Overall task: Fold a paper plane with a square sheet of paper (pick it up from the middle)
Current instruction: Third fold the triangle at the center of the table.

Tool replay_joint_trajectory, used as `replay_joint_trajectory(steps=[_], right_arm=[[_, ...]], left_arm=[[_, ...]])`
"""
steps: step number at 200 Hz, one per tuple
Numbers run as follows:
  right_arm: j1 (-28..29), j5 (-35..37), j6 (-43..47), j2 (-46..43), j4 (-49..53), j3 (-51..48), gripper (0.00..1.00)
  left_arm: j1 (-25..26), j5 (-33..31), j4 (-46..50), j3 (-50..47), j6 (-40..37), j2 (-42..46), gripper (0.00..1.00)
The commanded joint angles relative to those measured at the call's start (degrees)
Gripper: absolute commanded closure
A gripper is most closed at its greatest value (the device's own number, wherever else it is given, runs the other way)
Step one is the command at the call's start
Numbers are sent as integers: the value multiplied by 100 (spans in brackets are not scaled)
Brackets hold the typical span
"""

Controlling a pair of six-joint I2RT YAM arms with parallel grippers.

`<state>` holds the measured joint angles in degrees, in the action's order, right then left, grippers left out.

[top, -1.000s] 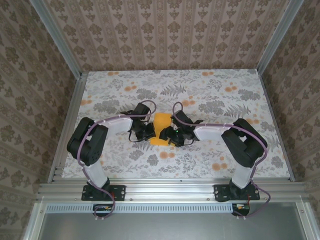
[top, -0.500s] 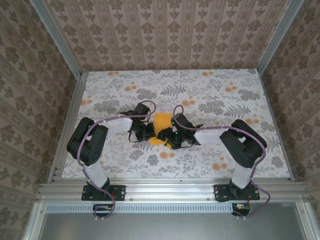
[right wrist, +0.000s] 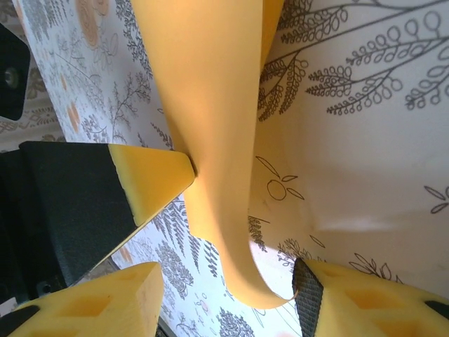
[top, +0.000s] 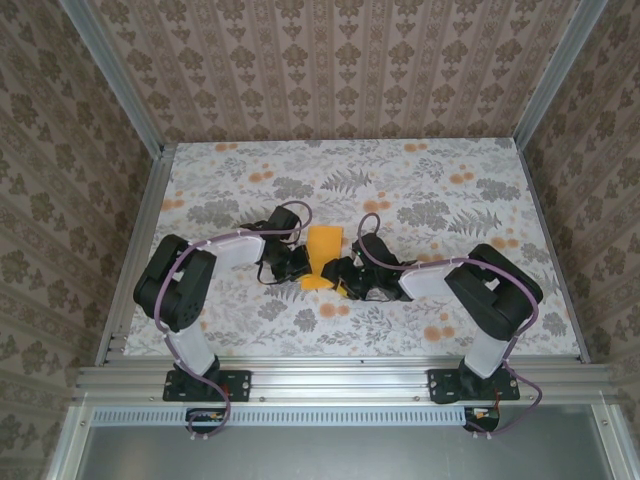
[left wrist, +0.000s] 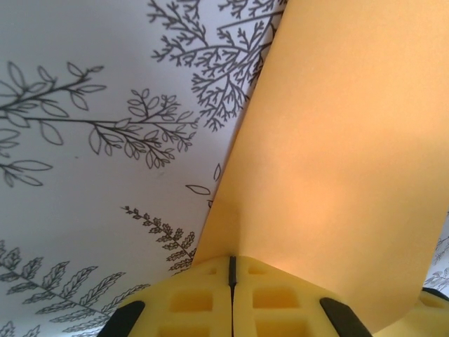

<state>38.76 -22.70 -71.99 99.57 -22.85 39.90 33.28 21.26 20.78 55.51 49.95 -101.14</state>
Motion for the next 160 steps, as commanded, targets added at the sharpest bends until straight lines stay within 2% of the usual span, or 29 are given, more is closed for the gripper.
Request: replay_joint_trajectory(steps=[1, 39, 67, 93, 119, 160], right_arm=[[-60, 134, 79, -174, -347, -69, 48], [-71, 71, 164, -235, -335, -102, 59], [-70, 79, 355, -427, -316, -193, 60], [-73, -25, 616, -565, -423, -247, 54], [-71, -155, 733, -473, -236, -60, 54], [-62, -245, 441, -160, -212, -16, 61]], left_arm=[[9, -60, 366, -206, 23, -125, 93], [12, -60, 366, -197, 19, -128, 93], [13, -60, 366, -169, 6, -148, 93], [21, -60, 383, -141, -12, -161, 93], [21, -60, 383, -134, -11, -162, 93], [30, -52, 396, -126, -12, -148, 93]])
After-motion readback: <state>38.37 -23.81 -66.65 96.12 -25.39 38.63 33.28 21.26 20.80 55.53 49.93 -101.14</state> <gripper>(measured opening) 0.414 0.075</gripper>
